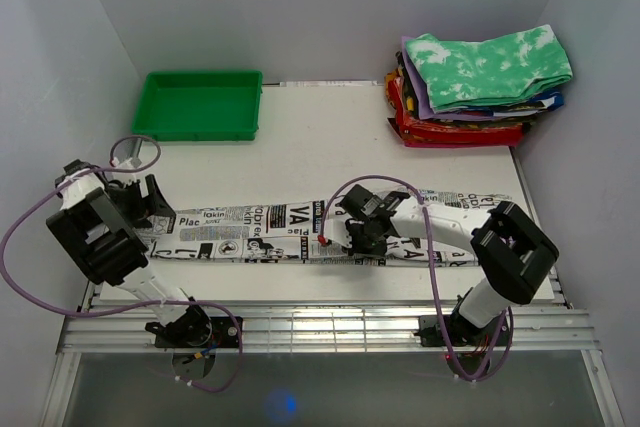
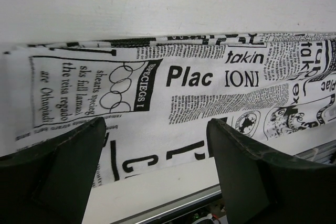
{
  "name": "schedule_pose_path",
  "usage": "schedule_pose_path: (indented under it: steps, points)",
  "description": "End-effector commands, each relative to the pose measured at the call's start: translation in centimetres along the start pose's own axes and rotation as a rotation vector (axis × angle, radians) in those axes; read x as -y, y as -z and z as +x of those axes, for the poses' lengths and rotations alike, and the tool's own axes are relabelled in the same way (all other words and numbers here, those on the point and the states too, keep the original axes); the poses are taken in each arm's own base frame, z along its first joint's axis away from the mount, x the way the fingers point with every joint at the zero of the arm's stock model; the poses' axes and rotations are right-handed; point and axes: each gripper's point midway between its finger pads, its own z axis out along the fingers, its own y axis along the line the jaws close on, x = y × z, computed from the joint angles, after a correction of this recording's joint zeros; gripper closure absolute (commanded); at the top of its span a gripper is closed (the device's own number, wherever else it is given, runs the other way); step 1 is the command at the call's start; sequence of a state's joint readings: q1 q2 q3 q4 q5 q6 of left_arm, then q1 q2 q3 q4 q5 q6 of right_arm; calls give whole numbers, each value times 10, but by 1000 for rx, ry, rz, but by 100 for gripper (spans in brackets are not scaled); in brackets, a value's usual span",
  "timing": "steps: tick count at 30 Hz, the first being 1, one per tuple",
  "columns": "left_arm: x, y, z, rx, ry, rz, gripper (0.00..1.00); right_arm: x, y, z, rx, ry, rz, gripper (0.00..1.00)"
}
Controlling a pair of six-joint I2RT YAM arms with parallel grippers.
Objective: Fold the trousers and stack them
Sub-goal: Fold the trousers
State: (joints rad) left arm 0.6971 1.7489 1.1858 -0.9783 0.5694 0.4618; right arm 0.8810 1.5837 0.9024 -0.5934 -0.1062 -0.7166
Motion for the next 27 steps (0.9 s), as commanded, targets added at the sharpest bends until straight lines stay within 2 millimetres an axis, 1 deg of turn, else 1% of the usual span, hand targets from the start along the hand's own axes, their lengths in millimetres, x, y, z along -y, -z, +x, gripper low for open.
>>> schedule_pose_path:
  steps: [1,6,7,8,9,10,11,12,13,14,15,17,19,22,23,25,26,27]
  points:
    - [6,48,-29,111,-122,-88,10,1,-4,2,-31,-23,-17,92]
    - [-10,65,-24,111,-80,-156,19,7,3,-8,-15,-25,-8,92]
    - [-14,67,-23,115,-55,-165,24,7,2,-7,-22,-26,-8,92]
    - [-17,69,-23,129,-31,-170,25,8,2,-7,-24,-24,-7,92]
    - [-25,77,-22,151,8,-181,26,9,3,-8,-22,-27,-4,92]
    - [-28,81,-23,172,35,-172,26,11,5,-9,-21,-29,4,92]
    - [-31,86,-22,191,71,-169,24,12,7,-10,-17,-29,11,92]
    - [-39,92,-16,204,118,-169,19,13,12,-13,-3,-34,25,92]
    - [-41,93,-13,203,137,-166,13,16,16,-17,6,-36,38,92]
    - [-45,94,-8,197,152,-176,4,17,18,-18,11,-38,42,92]
    - [-52,95,-1,194,175,-188,2,17,21,-20,21,-38,46,92]
    - [-60,92,14,173,230,-195,2,17,23,-21,24,-36,43,92]
    - [-63,84,27,138,285,-189,2,17,22,-21,21,-34,41,92]
    - [-64,75,37,125,359,-175,2,17,21,-23,25,-29,39,92]
    - [-62,70,42,114,382,-161,2,18,22,-24,27,-28,38,92]
    - [-60,63,44,119,417,-142,2,18,21,-26,29,-32,34,92]
    - [-59,56,50,102,448,-131,2,19,22,-27,33,-29,36,92]
    - [-58,52,50,111,462,-114,2,19,21,-27,31,-33,34,92]
